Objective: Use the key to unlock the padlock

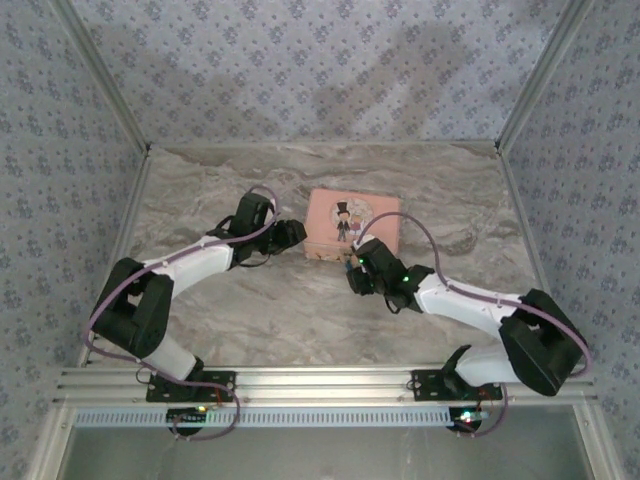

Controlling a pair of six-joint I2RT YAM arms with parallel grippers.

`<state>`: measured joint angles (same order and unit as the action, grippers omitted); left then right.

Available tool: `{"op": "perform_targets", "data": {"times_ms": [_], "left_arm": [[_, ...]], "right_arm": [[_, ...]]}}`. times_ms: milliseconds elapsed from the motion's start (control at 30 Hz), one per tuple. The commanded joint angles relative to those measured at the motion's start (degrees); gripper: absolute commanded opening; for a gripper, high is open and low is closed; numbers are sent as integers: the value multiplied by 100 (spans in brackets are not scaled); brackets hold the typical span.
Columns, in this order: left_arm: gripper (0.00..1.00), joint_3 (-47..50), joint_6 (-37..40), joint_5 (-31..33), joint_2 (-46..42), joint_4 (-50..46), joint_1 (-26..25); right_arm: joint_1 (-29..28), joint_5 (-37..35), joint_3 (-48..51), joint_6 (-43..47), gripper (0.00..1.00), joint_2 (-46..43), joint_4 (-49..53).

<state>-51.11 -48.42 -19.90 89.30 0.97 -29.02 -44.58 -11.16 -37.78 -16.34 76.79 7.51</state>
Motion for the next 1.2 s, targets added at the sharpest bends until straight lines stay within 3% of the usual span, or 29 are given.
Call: {"op": "perform_targets", "data": {"times_ms": [0, 533, 767, 900, 1000, 1167], "left_arm": [[44, -246, 122, -29, 60, -106, -25], [44, -355, 193, -14, 81, -254, -15], [44, -408, 219, -23, 136, -242, 16], [44, -443, 208, -58, 209, -198, 22], [43, -466, 222, -38, 237, -161, 32], [44, -561, 246, -38, 374, -97, 78]], "right_arm": [[-77, -28, -142, -104, 49, 340, -280], [-179, -510, -540, -168, 47, 1581, -635], [-158, -407, -358, -76, 28, 1532, -510], [-143, -331, -383, 117, 5, 1491, -319], [-174, -260, -414, 290, 0, 1344, -94], [-281, -76, -584, 849, 0, 1117, 374]]}}
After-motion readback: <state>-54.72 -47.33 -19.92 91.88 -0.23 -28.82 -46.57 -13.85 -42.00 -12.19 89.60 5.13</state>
